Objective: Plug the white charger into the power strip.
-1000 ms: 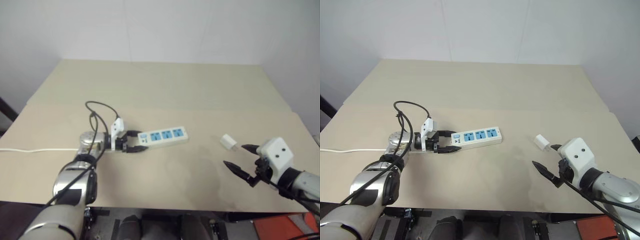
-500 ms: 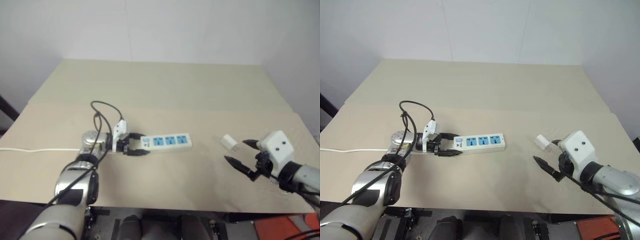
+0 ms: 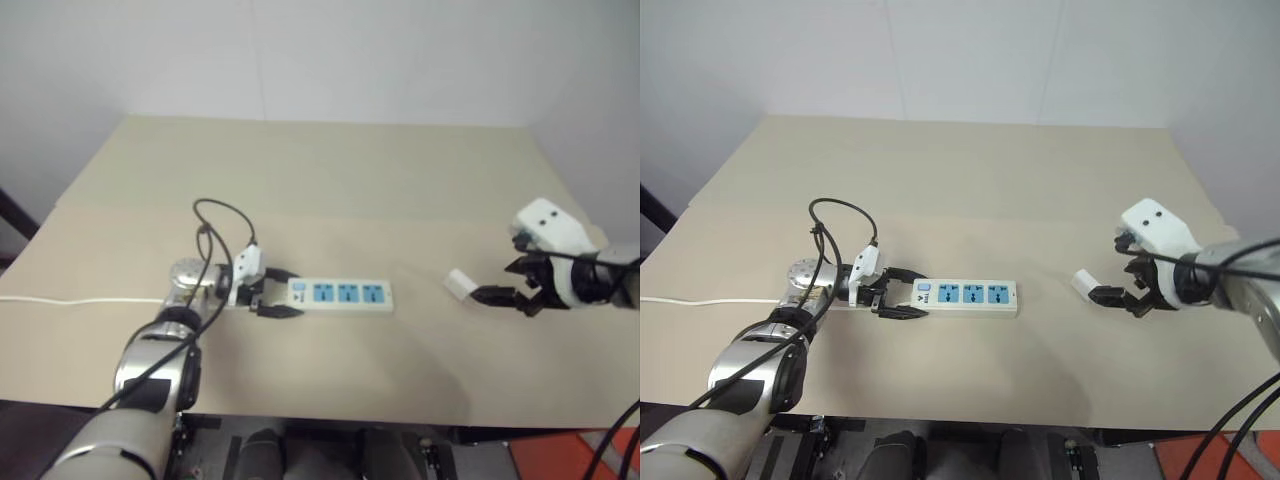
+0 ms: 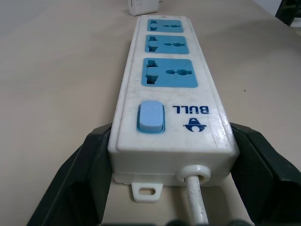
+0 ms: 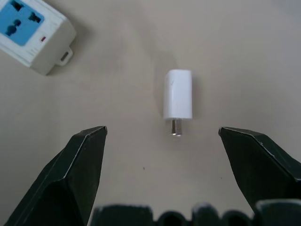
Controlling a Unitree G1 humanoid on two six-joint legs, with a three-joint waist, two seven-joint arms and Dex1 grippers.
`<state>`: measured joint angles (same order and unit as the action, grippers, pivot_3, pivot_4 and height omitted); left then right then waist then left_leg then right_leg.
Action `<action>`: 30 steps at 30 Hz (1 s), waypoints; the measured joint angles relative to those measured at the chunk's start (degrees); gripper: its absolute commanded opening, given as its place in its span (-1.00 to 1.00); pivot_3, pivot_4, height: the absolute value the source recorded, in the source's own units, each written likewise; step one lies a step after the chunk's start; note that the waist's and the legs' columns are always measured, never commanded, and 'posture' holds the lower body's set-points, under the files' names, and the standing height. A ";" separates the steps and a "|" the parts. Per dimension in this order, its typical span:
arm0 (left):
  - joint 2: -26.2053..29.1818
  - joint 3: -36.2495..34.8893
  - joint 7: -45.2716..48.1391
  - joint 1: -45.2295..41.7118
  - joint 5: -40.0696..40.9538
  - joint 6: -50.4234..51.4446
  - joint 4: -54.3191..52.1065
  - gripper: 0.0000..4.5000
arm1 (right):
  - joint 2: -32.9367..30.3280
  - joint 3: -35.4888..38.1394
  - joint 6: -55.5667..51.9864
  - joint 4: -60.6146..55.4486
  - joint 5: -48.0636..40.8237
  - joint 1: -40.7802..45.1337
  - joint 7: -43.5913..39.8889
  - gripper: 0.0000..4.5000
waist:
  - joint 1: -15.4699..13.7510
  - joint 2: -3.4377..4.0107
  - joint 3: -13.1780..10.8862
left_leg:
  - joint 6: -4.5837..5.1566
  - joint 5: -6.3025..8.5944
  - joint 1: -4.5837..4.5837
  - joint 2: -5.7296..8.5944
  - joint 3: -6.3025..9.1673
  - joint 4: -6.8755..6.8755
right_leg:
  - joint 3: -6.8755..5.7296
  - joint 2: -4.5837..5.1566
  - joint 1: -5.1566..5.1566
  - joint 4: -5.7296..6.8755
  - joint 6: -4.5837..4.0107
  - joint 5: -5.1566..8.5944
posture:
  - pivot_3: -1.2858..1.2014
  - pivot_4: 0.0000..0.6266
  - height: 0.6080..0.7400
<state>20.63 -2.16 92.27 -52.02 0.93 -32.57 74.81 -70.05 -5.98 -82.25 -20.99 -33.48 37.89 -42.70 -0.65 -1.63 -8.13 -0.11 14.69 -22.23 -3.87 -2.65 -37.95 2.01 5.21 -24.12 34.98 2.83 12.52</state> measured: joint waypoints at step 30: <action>-0.11 1.88 -0.05 -1.06 0.14 -1.37 0.21 0.45 | 20.84 -40.13 18.11 48.84 30.70 30.81 -26.28 1.00 | 0.15 0.25 0.12 | 0.15 0.09 -0.48 -0.01 -0.02 -0.63 | -0.07 0.00 -0.26 0.21 0.14 -0.09 | 0.03 -0.52 1.00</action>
<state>20.52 -0.28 92.22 -53.07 1.07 -33.93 75.02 -49.21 -46.10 -64.14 27.85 -2.78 68.71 -68.98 -0.49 -1.38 -8.02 0.04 14.78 -22.71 -3.88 -2.67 -38.58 1.94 5.20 -24.39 35.19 2.97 12.43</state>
